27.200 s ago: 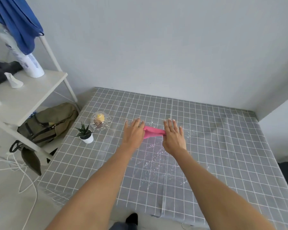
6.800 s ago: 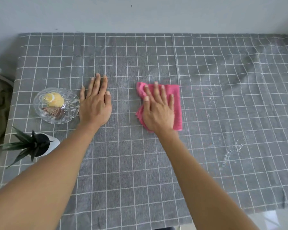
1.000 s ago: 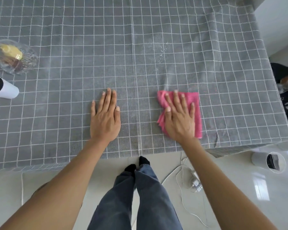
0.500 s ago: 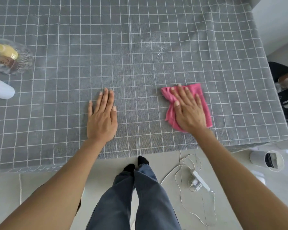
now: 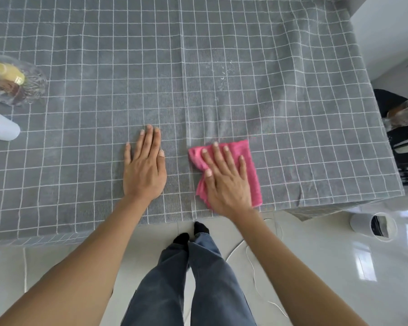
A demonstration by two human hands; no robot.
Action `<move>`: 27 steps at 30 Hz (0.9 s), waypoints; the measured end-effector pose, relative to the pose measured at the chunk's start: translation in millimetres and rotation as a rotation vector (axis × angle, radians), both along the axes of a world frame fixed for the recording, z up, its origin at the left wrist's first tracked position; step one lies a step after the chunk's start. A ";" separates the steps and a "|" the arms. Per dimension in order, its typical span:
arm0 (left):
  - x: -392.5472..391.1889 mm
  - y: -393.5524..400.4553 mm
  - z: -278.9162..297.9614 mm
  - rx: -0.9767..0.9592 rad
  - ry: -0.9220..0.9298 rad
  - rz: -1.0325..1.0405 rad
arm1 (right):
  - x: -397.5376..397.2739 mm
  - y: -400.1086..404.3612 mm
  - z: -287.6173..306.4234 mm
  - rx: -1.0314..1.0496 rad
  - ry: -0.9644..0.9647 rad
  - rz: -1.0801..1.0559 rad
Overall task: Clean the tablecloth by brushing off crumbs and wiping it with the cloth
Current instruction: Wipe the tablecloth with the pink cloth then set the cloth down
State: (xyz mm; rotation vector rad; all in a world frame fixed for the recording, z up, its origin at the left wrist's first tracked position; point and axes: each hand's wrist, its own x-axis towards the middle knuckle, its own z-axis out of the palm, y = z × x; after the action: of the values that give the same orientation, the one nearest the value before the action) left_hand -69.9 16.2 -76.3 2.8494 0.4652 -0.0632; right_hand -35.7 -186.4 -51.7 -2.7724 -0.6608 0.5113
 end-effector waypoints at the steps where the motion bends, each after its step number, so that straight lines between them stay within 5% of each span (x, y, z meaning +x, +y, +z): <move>1: 0.1 -0.2 0.3 0.000 0.002 0.000 | -7.6 4.6 -2.2 0.018 -0.012 0.020; 7: 0.3 1.2 1.5 -0.012 0.001 -0.007 | 7.1 -22.1 -5.2 0.008 -0.057 0.058; 13: -0.3 2.0 -0.3 -0.002 0.004 -0.011 | 40.6 -91.8 -3.1 -0.071 -0.038 -0.254; 20: 0.3 2.9 -2.2 0.001 0.008 -0.016 | 28.5 -69.1 -7.0 -0.051 -0.036 -0.399; 27: -3.5 15.6 3.2 -0.082 0.017 -0.088 | -12.9 26.7 -2.4 0.003 -0.030 -0.009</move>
State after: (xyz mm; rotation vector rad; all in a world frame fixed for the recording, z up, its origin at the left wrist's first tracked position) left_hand -73.4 31.8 -73.1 2.7901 0.3320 -0.1204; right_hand -48.7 -159.7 -54.1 -2.7845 -0.6548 0.4671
